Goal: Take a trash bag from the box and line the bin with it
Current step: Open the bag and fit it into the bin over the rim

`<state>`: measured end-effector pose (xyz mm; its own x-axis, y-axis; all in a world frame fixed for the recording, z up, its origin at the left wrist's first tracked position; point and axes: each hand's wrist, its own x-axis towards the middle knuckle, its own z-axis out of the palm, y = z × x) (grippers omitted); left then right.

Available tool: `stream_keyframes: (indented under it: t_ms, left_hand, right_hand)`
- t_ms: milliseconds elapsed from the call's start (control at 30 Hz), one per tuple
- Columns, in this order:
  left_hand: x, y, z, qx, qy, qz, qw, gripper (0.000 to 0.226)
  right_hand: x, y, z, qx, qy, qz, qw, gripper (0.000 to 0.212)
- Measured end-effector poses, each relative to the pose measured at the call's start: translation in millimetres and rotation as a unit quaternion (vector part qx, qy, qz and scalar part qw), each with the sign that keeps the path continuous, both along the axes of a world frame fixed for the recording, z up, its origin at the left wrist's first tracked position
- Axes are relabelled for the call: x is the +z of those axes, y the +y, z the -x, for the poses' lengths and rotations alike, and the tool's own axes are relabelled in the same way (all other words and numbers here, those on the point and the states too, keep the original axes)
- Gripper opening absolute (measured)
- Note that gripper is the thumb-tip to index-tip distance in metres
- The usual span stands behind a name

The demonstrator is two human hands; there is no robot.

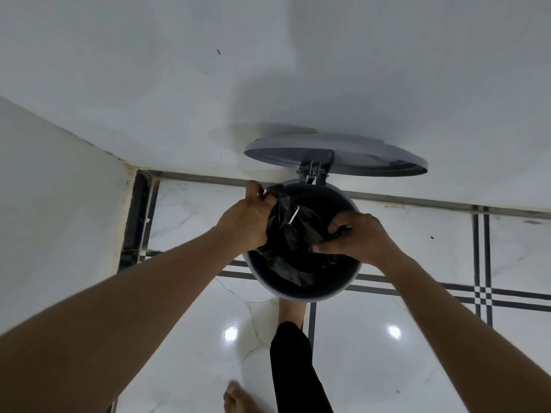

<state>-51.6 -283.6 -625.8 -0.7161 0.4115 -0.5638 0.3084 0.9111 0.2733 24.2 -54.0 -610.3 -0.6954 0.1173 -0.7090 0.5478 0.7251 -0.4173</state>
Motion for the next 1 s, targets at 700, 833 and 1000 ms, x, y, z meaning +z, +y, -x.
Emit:
stream_keyframes:
  t_ms: [700, 833, 1000]
  left_hand:
    - [-3.9, -12.7, 52.5, 0.008, 0.017, -0.135, 0.991, 0.059]
    - [-12.2, -20.9, 60.5, 0.053, -0.003, -0.130, 0.990, 0.071]
    - [-28.2, -15.2, 70.3, -0.023, -0.092, -0.013, 0.995, 0.082]
  right_hand:
    - [-19.5, 27.8, -2.2, -0.268, 0.150, 0.290, 0.907, 0.026]
    - [-33.3, 48.6, 1.4, -0.078, 0.191, -0.007, 0.978, 0.035]
    - [-34.1, 50.0, 30.7, 0.081, 0.094, -0.156, 0.980, 0.066]
